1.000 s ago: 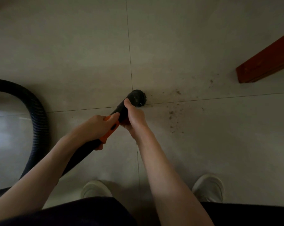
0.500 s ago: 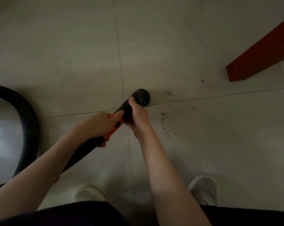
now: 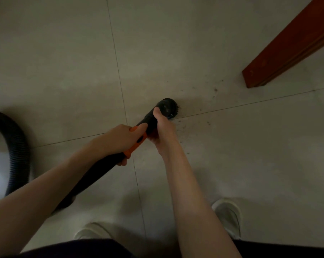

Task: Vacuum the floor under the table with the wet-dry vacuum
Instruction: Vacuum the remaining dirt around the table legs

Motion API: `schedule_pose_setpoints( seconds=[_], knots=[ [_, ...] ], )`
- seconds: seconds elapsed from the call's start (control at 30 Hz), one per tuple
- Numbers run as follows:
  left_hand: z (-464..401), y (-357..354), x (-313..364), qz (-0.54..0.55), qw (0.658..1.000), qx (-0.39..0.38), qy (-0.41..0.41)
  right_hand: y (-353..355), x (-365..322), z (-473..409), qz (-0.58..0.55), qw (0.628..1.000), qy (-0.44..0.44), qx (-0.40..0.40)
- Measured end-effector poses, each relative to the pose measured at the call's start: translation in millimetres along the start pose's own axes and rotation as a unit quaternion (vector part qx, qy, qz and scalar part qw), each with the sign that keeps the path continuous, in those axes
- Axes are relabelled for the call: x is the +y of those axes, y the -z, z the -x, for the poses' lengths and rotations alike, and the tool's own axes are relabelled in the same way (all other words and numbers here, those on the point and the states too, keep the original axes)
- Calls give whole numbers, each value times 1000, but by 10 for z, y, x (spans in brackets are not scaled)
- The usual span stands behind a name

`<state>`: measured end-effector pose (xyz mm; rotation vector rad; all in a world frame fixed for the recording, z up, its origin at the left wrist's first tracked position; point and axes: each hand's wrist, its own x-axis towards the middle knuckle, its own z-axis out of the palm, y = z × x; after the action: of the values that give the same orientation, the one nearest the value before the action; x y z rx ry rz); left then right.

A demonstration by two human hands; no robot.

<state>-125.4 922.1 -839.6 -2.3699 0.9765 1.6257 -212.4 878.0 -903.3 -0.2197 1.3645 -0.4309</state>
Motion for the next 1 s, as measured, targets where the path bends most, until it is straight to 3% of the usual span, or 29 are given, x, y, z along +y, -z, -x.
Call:
schedule_pose_setpoints(
  seconds=[0.47, 0.73, 1.0],
  knots=[
    [-72, -186, 357, -13, 1000, 2, -11, 311, -241, -107, -27, 1000, -2, 7],
    [-162, -51, 573, 30, 998, 63, 6, 162, -608, -129, 16, 999, 23, -21],
    [-249, -90, 856, -2, 999, 37, -20, 302, -708, -259, -28, 998, 50, 29]
  ],
)
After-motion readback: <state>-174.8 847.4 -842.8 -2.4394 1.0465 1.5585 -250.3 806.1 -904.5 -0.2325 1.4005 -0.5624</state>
